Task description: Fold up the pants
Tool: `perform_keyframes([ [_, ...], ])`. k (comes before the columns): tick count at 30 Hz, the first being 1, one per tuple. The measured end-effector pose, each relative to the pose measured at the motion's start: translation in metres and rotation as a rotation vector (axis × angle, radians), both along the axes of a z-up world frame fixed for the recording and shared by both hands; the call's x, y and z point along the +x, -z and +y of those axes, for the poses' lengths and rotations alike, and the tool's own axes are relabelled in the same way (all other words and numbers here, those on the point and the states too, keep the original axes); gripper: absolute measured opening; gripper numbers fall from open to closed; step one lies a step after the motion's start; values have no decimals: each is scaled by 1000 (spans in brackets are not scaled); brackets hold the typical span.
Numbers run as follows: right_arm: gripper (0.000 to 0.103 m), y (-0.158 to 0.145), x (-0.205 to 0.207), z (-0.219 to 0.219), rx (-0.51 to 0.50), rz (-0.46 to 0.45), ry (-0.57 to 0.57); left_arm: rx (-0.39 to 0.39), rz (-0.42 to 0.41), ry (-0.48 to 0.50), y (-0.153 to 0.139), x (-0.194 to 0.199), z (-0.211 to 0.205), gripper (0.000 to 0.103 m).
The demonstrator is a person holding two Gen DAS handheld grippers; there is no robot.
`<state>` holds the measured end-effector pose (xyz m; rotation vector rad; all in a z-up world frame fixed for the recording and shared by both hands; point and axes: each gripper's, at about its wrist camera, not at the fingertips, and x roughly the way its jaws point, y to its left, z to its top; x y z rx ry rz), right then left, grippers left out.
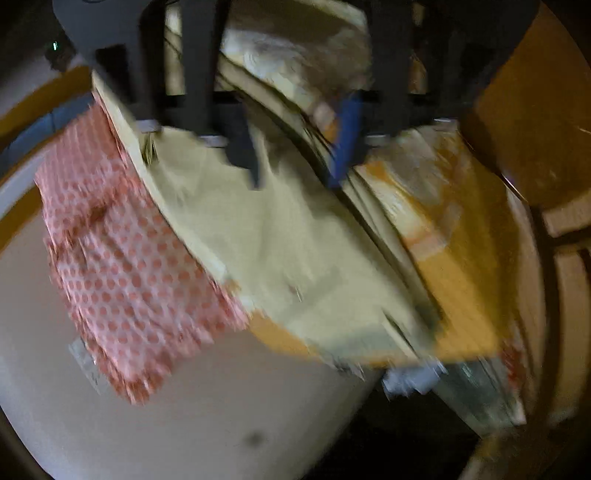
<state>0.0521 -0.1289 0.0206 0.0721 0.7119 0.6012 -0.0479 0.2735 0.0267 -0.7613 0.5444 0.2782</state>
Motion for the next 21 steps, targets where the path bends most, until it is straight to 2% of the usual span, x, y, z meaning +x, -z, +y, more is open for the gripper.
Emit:
perform_keyframes([
  [3, 79, 0, 1, -1, 15, 3, 3, 11, 7, -62, -4, -1, 23, 58],
  [6, 79, 0, 1, 1, 8, 1, 4, -13, 71, -94, 5, 8, 42, 51],
  [10, 79, 0, 2, 1, 14, 3, 5, -18, 77, -104, 9, 8, 44, 50],
  [13, 79, 0, 3, 2, 13, 2, 6, -81, 44, -86, 11, 7, 38, 53],
  [16, 79, 0, 4, 3, 16, -1, 6, -158, -13, -4, 17, 16, 27, 53],
  [18, 79, 0, 4, 2, 19, -1, 8, -151, -22, -6, 17, 22, 26, 53],
  [21, 79, 0, 3, 1, 28, -1, 6, -219, -42, -59, 19, 25, 38, 52],
])
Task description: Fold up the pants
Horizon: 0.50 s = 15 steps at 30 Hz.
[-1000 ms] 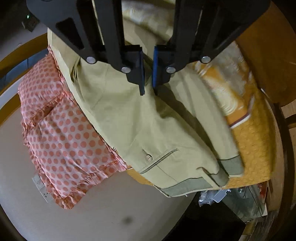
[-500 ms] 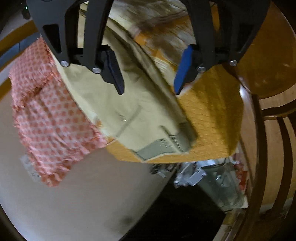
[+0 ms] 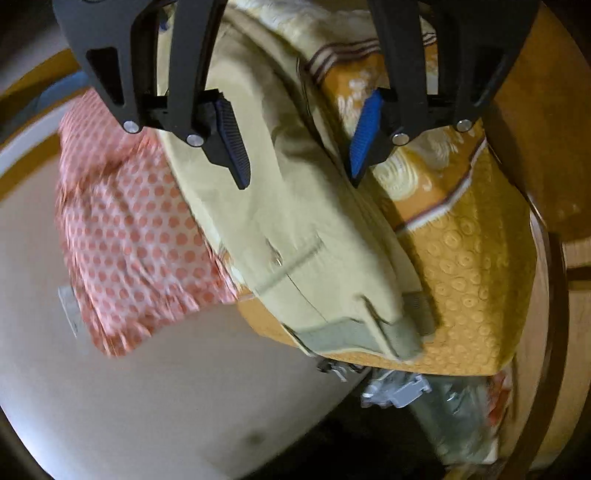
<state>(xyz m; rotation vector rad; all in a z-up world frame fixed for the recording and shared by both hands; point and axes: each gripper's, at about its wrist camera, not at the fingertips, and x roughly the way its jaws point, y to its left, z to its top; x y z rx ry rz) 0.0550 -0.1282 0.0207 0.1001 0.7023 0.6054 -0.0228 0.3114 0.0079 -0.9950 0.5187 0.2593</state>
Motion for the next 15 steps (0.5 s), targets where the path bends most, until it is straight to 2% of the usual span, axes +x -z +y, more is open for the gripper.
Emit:
perform_keyframes([
  [2, 79, -1, -1, -1, 11, 2, 1, -31, 5, -46, 1, 0, 12, 47],
  [3, 79, -1, -2, -3, 23, 2, 1, -47, 1, -67, 3, 0, 18, 42],
  [4, 79, -2, -2, -5, 32, 2, 0, -52, 2, -84, 4, 0, 22, 25],
  [6, 79, -3, -5, -10, 61, 1, -4, -40, 21, -85, 7, 9, 32, 9],
  [7, 79, -5, -6, -14, 75, 1, -5, 0, 48, -82, 3, 14, 29, 7],
  [8, 79, -6, -7, -19, 88, 1, -3, 76, 75, -72, -9, 19, 21, 7],
  [10, 79, -12, -10, -33, 116, -8, 18, 248, 76, -26, -43, 29, -2, 5],
  [12, 79, -22, -13, -56, 153, -29, 62, 360, 35, 44, -77, 40, -30, 5],
  [13, 81, -26, -14, -71, 181, -38, 98, 449, -5, 121, -103, 49, -60, 5],
  [15, 83, -31, -15, -99, 240, -40, 170, 558, -56, 250, -130, 60, -110, 5],
])
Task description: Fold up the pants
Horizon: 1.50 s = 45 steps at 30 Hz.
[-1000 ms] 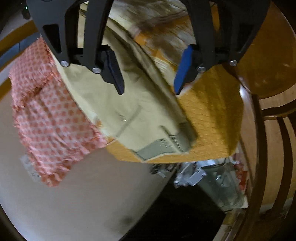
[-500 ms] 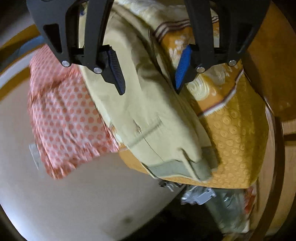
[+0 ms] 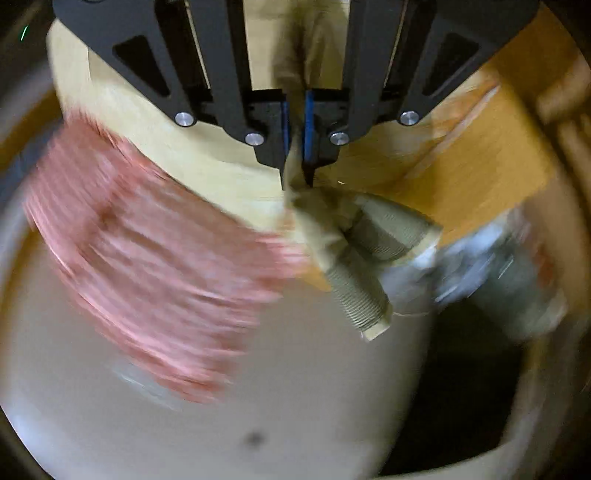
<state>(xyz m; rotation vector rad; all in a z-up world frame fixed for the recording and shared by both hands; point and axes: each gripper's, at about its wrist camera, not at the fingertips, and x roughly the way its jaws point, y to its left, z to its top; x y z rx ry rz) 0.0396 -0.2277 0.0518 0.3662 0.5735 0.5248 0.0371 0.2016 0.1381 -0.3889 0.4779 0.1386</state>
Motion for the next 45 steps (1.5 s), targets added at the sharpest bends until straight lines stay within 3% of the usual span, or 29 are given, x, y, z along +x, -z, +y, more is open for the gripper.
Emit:
perform_keyframes([
  [1, 83, -2, 0, -14, 30, 3, 38, 74, -14, 113, -13, 7, -43, 5],
  [4, 83, -3, -2, -63, 117, 23, 177, 189, -30, 388, -18, 11, -135, 5],
  [5, 83, -1, -3, -81, 158, 41, 226, 233, -18, 530, -10, 8, -181, 6],
  [7, 83, 5, -4, -107, 259, 78, 264, 288, 31, 678, 13, 4, -230, 6],
  [9, 83, 13, -2, -127, 353, 128, 287, 404, 137, 825, 59, -2, -283, 6],
  [12, 83, 23, 1, -146, 417, 195, 303, 475, 225, 921, 98, -13, -312, 7],
  [14, 83, 24, 6, -145, 407, 219, 289, 507, 192, 896, 100, -21, -312, 7],
  [20, 83, 32, 38, -108, 266, 329, 176, 452, 160, 900, 94, -41, -306, 7],
  [23, 79, 32, 51, -87, 142, 325, 160, 417, 159, 913, 100, -41, -309, 10],
  [24, 71, 33, 55, -81, 122, 322, 143, 386, 168, 931, 98, -38, -306, 13],
  [26, 69, 34, 61, -76, 84, 313, 141, 285, 182, 947, 87, -32, -290, 27],
  [28, 62, 32, 72, -69, 4, 288, 133, 199, 157, 892, 69, -27, -261, 64],
  [29, 60, 31, 76, -66, -29, 287, 124, 160, 122, 815, 57, -20, -236, 67],
  [30, 54, 31, 77, -65, -42, 290, 114, 136, 110, 753, 50, -12, -216, 68],
  [31, 42, 31, 78, -66, -44, 290, 98, 103, 117, 664, 45, 4, -187, 68],
  [32, 38, 30, 79, -68, -35, 290, 82, 74, 138, 617, 46, 18, -170, 68],
  [34, 35, 33, 83, -76, 0, 316, 72, -58, 251, 520, 60, 60, -123, 63],
  [37, 39, 41, 91, -88, 93, 370, 67, -213, 346, 543, 82, 100, -94, 57],
  [39, 39, 45, 96, -93, 144, 380, 48, -228, 380, 567, 91, 114, -93, 57],
  [42, 21, 47, 99, -93, 160, 369, -4, -277, 408, 603, 103, 134, -94, 56],
  [45, 17, 45, 105, -97, 194, 379, -32, -343, 442, 548, 111, 143, -79, 44],
])
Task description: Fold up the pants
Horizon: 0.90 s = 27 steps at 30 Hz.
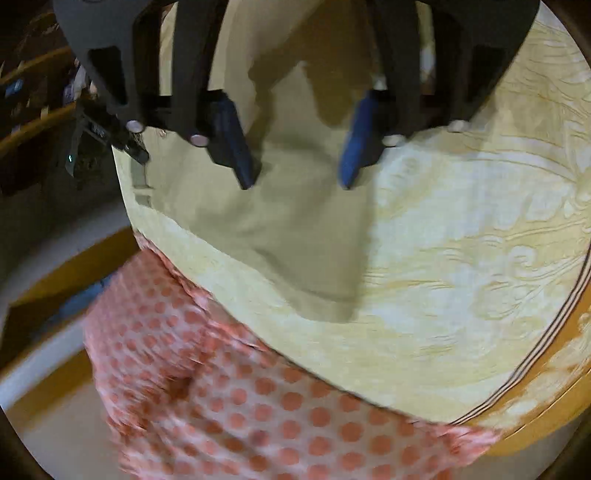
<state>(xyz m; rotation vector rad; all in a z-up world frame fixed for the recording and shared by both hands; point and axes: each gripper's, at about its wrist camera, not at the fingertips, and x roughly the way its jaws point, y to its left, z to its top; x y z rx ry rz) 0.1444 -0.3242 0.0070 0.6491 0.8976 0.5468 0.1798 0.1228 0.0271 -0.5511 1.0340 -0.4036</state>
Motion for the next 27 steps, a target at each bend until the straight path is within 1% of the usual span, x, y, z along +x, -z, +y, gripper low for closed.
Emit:
perform_keyframes([
  [1, 17, 1, 2, -1, 8, 6, -3, -22, 14, -32, 1, 2, 8, 45],
  [2, 17, 2, 3, -1, 7, 6, -10, -8, 11, -73, -2, -1, 14, 51],
  [3, 17, 2, 4, 0, 4, 4, -13, 51, 3, -94, -4, -4, 14, 67],
  [4, 18, 2, 4, 0, 5, 3, -17, 79, -8, -85, -4, -5, 13, 71],
  [5, 20, 3, 5, -2, 9, 10, -18, 101, -22, -70, -4, -5, 9, 71],
  [6, 26, 5, 7, -4, 16, 32, -8, 125, -26, -60, -5, -4, 4, 74],
  [7, 27, 6, 9, -4, 26, 37, -6, 129, -26, -53, -5, -3, 2, 82],
  [8, 28, 6, 10, -4, 30, 44, -8, 122, -26, -43, -5, -1, -1, 84],
  [9, 29, 5, 11, -4, 28, 48, -9, 116, -28, -35, -5, 1, -5, 84],
  [10, 30, 5, 11, -2, 18, 44, -11, 99, -33, -12, -3, 4, -11, 66],
  [11, 29, 4, 11, 0, 5, 32, -16, 91, -27, 0, -2, 6, -14, 50],
  [12, 25, 4, 10, 1, -6, 16, -20, 87, -19, 7, 0, 6, -17, 30],
  [13, 17, 4, 10, 2, 6, 9, -29, 68, -14, 24, 1, 9, -20, 11],
  [14, 16, 1, 13, 1, 17, 5, -33, 59, -6, 40, -1, 14, -23, 10],
  [15, 14, -2, 16, 1, 14, -1, -35, 69, -9, 46, -4, 17, -26, 8],
  [18, 12, -17, 40, -4, 20, -39, -26, 84, -59, 63, -21, 42, -36, 7],
  [20, 12, -25, 61, -8, -2, -69, 3, 112, -106, 57, -30, 64, -47, 6],
  [22, 12, -28, 90, -16, -1, -77, 54, 154, -151, 32, -33, 93, -60, 7],
  [23, 12, -28, 102, -18, -7, -75, 80, 164, -153, 21, -31, 103, -63, 7],
  [24, 12, -25, 116, -18, -44, -71, 110, 199, -141, 1, -25, 118, -69, 10],
  [25, 13, -23, 122, -16, -76, -63, 119, 240, -121, -17, -20, 128, -74, 17],
  [26, 14, -19, 127, -13, -130, -43, 123, 262, -109, -19, -19, 132, -76, 20],
  [27, 21, -16, 129, -10, -189, -8, 127, 273, -113, -21, -22, 130, -75, 25],
])
